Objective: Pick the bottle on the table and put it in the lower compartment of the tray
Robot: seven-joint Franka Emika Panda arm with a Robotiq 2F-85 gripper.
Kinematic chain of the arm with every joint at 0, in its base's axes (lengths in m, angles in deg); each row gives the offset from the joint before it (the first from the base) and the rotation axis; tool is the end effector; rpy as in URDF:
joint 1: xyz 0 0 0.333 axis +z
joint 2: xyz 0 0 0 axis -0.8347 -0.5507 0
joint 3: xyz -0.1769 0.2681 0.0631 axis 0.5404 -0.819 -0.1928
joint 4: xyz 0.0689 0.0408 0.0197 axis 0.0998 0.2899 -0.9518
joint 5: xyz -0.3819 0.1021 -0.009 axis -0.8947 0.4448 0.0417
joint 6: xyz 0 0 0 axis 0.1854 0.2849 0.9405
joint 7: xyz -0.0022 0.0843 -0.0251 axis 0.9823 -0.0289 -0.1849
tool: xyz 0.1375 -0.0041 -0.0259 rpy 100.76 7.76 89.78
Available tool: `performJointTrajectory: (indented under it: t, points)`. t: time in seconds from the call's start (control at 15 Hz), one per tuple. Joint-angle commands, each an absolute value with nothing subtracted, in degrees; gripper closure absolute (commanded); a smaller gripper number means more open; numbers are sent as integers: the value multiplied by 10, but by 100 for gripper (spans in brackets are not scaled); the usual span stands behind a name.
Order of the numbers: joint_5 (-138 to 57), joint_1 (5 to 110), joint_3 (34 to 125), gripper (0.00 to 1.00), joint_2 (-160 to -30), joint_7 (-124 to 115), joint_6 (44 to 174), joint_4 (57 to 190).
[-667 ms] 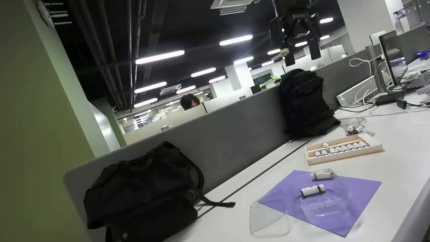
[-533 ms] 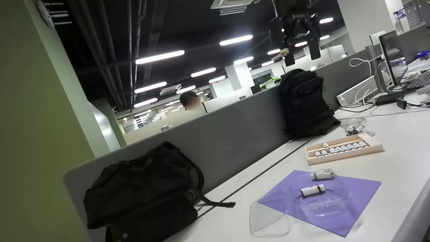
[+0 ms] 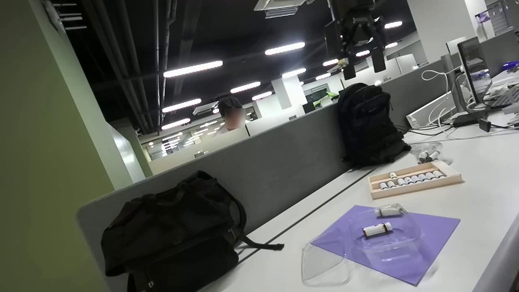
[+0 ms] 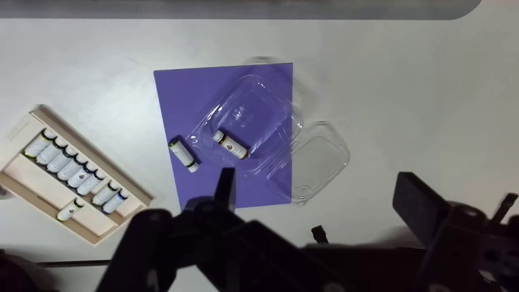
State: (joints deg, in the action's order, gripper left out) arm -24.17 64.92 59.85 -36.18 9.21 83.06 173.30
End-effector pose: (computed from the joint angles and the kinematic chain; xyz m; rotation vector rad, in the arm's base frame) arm 0.3058 0.1756 0.5119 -3.0520 0.0123 -0.1993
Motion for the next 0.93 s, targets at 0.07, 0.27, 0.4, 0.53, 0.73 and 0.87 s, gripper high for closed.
performJointTrajectory:
  t: [0.07,0.27,0.4,0.53,0.73,0.87]
  points:
    - [-248,662,666,0,-427,-72,884,1721]
    - [-259,652,727,0,-510,-192,897,1688]
    - [-289,635,756,0,-573,-244,893,1654]
    - [-332,606,770,0,-634,-249,899,1610]
    - [-392,570,767,0,-702,-169,905,1542]
    - [-374,573,773,0,-680,-213,921,1581]
